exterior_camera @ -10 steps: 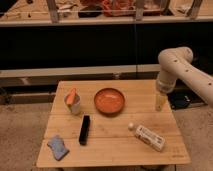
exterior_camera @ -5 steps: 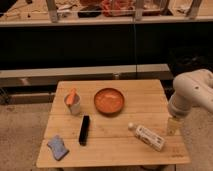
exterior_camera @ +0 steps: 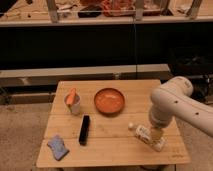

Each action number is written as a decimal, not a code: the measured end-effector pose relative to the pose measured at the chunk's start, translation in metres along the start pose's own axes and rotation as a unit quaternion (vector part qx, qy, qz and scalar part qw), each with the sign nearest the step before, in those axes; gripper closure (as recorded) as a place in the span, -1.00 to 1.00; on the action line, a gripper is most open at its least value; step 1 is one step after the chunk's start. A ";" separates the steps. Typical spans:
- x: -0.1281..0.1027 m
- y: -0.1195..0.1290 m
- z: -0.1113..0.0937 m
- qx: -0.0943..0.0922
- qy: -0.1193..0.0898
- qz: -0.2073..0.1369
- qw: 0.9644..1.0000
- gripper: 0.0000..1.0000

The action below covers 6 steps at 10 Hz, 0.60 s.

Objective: Move the arm in a circular motion

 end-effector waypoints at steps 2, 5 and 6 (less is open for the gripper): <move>-0.049 0.002 -0.006 0.004 -0.011 -0.041 0.999 -0.60; -0.124 -0.010 -0.017 0.008 -0.023 -0.099 0.995 -0.60; -0.144 -0.026 -0.020 0.008 -0.021 -0.118 0.993 -0.60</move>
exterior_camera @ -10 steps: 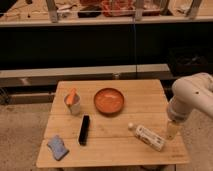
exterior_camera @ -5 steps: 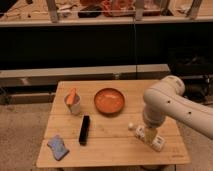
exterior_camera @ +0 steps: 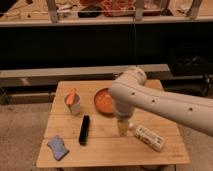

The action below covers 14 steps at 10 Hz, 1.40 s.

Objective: Move the arm in a circular motion

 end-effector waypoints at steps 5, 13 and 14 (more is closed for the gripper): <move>-0.004 -0.122 -0.008 -0.001 0.023 -0.033 0.999 -0.60; 0.146 -0.178 0.003 -0.039 0.015 0.066 0.997 -0.60; 0.155 -0.175 0.007 -0.044 0.014 0.074 0.996 -0.60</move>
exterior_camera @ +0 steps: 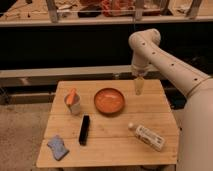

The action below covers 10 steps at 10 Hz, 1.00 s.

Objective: Move the arm in a circular motion

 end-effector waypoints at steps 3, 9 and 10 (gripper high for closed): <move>0.028 0.012 0.012 -0.011 -0.001 0.026 1.000 -0.60; 0.090 0.068 0.043 -0.022 -0.013 0.078 0.997 -0.60; 0.097 0.077 0.045 -0.022 -0.013 0.083 0.996 -0.60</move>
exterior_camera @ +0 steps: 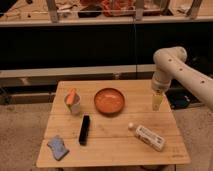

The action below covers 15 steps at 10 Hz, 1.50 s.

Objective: Move the arm in a circular motion

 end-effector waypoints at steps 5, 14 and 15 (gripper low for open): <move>0.038 0.122 0.012 0.026 -0.001 0.004 1.000 -0.60; -0.154 0.191 -0.009 0.085 -0.015 -0.155 0.984 -0.60; -0.180 0.186 -0.010 0.085 -0.016 -0.175 0.981 -0.60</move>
